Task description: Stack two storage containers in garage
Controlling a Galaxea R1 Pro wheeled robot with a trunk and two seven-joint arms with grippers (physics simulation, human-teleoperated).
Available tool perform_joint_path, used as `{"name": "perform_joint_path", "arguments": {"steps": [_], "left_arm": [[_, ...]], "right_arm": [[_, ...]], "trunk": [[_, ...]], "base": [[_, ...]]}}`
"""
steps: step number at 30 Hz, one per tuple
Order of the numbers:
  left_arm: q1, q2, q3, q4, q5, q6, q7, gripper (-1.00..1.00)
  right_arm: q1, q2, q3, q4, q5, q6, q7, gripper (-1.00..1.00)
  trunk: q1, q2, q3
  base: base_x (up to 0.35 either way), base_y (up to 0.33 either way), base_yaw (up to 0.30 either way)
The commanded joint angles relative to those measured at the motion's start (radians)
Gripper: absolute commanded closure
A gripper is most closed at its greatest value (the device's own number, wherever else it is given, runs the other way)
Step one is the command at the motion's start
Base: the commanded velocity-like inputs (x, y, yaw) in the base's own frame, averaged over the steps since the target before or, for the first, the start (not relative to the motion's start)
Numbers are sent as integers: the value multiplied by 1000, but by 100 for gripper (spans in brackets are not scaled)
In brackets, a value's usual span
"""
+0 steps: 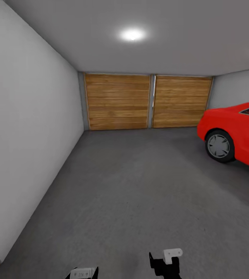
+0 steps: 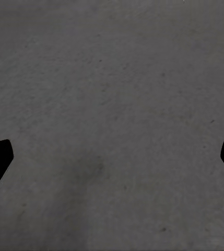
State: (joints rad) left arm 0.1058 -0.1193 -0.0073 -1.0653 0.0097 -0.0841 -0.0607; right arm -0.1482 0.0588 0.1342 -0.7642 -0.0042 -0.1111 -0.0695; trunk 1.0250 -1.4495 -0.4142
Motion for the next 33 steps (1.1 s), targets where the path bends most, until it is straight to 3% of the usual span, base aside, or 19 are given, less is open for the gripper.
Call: {"name": "perform_joint_path", "arguments": {"steps": [1,33], "left_arm": [[0,0,1,-1,1,-2,-4,-100],[0,-1,2,-39,1,-1,-3,-100]], "right_arm": [[-1,-1,4,0,0,-2,-7,-100],[-1,9,4,-2,-2,-2,-7,-100]], "trunk": [[0,-1,0],[0,-1,21]], "base": [[0,0,295],[0,0,294]]}}
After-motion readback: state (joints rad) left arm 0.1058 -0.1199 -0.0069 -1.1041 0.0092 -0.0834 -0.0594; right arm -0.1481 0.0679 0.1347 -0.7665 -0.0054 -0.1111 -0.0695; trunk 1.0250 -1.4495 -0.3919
